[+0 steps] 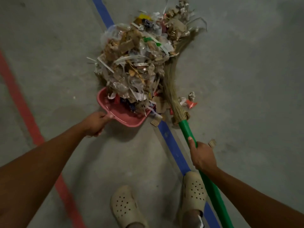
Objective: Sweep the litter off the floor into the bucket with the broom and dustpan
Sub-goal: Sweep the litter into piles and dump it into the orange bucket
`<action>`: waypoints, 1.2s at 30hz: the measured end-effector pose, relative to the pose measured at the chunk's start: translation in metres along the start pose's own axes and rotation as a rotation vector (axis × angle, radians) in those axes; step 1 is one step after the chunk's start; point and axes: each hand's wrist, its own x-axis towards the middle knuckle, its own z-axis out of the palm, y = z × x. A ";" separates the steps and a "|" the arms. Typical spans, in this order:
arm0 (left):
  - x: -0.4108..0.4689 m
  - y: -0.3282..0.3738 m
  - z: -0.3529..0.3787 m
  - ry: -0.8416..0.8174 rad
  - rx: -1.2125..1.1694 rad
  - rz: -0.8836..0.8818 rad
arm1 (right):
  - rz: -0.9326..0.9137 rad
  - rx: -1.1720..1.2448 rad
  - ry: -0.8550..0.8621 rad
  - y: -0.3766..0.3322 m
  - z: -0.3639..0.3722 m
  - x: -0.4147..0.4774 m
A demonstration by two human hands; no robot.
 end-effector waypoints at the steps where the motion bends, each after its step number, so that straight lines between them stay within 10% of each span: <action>1: -0.003 0.003 0.006 0.009 -0.018 -0.011 | 0.015 0.021 0.026 0.003 -0.001 -0.003; 10: -0.041 -0.014 0.008 0.250 -0.181 0.022 | -0.071 0.239 0.161 -0.010 -0.041 -0.028; 20: -0.012 0.010 -0.019 0.249 -0.116 0.114 | -0.357 -0.149 -0.112 -0.097 -0.006 0.013; 36: -0.110 0.055 0.031 0.249 -0.474 0.075 | -0.149 -0.078 -0.240 -0.076 -0.083 -0.081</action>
